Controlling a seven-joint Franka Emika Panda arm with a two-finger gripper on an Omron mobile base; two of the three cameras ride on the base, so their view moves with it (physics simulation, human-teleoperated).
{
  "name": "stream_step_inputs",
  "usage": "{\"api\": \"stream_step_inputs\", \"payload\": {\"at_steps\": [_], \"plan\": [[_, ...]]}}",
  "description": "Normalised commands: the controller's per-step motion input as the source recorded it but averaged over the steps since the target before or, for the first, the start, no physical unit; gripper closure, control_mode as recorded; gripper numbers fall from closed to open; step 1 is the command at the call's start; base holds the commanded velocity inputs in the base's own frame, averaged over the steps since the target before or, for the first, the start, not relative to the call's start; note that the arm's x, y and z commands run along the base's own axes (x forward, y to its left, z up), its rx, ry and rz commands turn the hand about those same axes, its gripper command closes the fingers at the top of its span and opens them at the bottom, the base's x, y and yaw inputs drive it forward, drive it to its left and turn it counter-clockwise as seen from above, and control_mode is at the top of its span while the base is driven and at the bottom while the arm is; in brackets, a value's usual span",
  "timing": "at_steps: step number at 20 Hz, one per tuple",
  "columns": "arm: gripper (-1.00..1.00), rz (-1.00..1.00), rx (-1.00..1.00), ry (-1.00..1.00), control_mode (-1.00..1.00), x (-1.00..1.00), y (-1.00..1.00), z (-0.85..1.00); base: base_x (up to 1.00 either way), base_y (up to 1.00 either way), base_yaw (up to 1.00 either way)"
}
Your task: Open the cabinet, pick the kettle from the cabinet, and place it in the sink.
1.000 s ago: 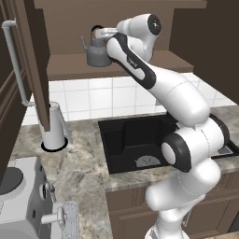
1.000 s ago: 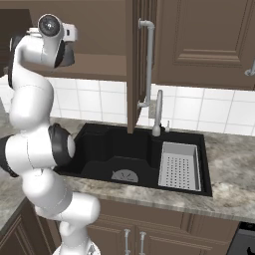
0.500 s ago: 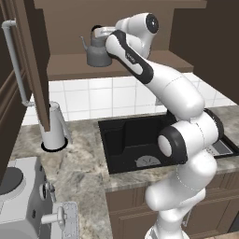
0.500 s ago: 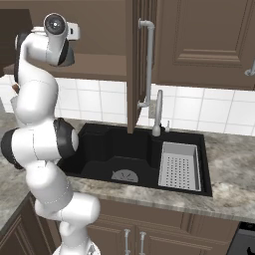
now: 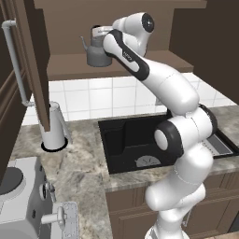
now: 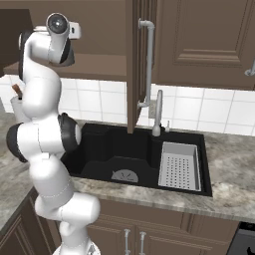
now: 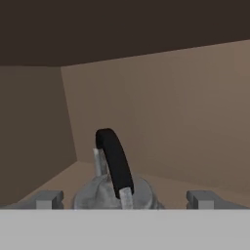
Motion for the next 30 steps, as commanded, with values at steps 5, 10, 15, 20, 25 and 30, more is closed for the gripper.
{"api": "stream_step_inputs", "payload": {"at_steps": [5,10,15,20,25,30], "plan": [[-1.00,0.00,-0.02,0.00,-1.00,0.20,0.13,0.00,0.00,0.00,0.00],[-1.00,0.00,-0.02,0.00,-1.00,0.17,0.09,0.00,0.00,0.00,0.00],[-1.00,0.00,-0.02,0.00,-1.00,0.16,0.08,-0.01,0.00,0.00,0.00],[-1.00,0.00,-0.02,0.00,-1.00,0.15,0.04,0.00,0.00,0.00,0.00],[-1.00,0.00,-0.02,0.00,-1.00,0.09,0.03,-0.02,0.00,0.00,0.00],[-1.00,0.00,-0.03,0.00,-1.00,0.00,0.00,-0.06,0.00,0.00,0.00]]}}
